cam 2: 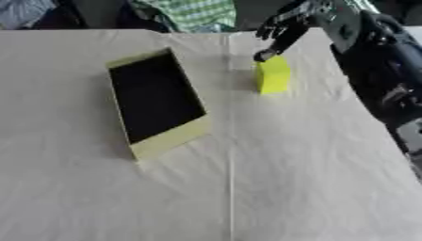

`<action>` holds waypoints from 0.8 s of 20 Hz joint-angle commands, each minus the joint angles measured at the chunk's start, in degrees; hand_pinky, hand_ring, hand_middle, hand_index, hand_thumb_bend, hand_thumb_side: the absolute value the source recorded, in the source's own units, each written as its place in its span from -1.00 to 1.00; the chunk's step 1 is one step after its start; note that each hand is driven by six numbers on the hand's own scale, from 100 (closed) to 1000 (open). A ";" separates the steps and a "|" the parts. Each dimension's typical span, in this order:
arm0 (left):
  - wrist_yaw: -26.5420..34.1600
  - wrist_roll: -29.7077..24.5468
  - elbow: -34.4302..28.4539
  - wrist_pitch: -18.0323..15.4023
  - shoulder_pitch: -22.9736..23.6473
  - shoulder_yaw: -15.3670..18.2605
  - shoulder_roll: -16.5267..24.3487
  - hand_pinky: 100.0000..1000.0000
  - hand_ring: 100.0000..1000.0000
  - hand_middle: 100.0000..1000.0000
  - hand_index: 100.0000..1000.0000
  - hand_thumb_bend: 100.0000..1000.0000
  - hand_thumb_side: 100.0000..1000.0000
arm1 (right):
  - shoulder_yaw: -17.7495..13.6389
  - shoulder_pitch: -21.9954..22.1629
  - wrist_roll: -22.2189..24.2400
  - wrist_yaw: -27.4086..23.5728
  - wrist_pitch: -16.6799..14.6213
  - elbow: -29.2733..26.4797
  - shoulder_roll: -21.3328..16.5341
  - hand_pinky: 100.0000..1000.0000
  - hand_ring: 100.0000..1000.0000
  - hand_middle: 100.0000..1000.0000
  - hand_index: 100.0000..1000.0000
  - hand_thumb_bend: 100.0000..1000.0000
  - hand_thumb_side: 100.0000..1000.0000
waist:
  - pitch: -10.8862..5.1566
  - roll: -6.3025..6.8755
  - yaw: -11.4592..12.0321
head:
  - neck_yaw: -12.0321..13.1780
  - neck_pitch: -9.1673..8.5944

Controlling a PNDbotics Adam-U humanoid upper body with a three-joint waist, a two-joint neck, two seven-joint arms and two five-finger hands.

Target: Pick up objects on the table and place them in the box.

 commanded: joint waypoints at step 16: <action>0.53 -0.93 -1.14 -0.06 -0.39 0.15 1.11 0.19 -0.03 -0.08 0.37 -1.00 0.58 | 0.93 1.30 -3.37 6.87 -4.40 -1.16 -2.69 0.90 1.00 0.97 1.00 -0.38 -0.26 | -1.45 -0.47 0.39 | -0.01 -0.50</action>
